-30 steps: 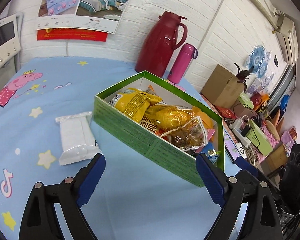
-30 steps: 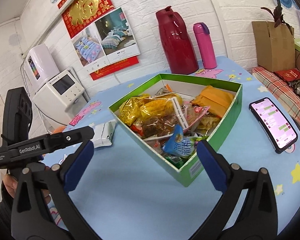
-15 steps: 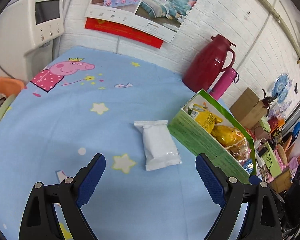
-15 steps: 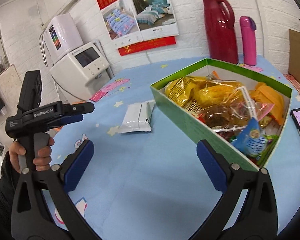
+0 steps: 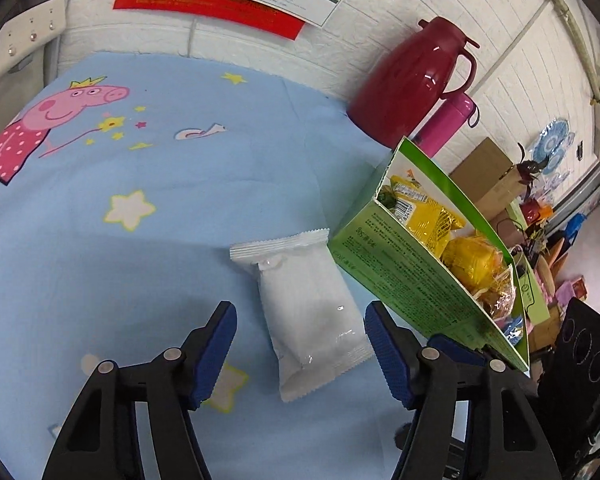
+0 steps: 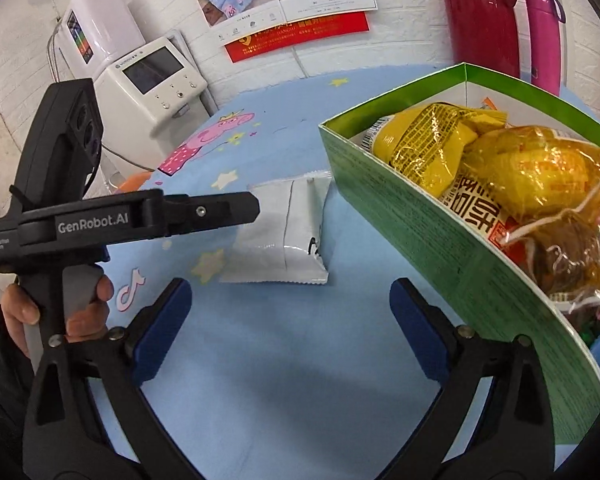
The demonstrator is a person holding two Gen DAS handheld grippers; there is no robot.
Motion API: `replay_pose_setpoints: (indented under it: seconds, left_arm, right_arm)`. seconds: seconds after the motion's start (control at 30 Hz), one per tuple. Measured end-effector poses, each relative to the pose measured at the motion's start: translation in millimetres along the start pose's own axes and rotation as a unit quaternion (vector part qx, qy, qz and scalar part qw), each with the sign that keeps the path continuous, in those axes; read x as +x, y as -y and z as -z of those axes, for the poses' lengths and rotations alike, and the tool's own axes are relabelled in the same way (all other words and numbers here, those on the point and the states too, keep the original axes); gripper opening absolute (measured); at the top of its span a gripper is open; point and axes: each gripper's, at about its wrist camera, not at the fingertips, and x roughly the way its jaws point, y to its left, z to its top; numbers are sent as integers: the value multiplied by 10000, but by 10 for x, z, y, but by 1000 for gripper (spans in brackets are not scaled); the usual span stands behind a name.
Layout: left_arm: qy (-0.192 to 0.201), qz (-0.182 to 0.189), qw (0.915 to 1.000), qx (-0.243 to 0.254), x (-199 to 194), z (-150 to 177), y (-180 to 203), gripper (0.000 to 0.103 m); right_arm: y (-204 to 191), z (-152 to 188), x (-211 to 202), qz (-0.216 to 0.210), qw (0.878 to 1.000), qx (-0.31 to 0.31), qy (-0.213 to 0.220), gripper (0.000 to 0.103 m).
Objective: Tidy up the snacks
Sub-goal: 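Move both tools to the white packet on the table, then grasp the white packet with both tools together, then carry the white packet into the green box and open both tools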
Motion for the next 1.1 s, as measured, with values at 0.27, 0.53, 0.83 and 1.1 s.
replay_pose_setpoints:
  seconds: [0.27, 0.53, 0.83, 1.1]
  left_arm:
    - [-311, 384, 9987, -88, 176, 19, -153, 41]
    - [-463, 614, 9970, -16, 8, 315, -72, 39]
    - [-747, 834, 9927, 457, -351, 1109, 333, 39]
    - [-642, 791, 9945, 242, -549, 1355, 281, 44]
  right_arm:
    - [-10, -163, 431, 110, 9990, -298, -307, 59]
    - [-98, 108, 193, -188, 9973, -511, -502, 38]
    - [-105, 845, -521, -816, 9943, 58, -690, 33]
    - [36, 1016, -742, -927, 9917, 609, -648, 34]
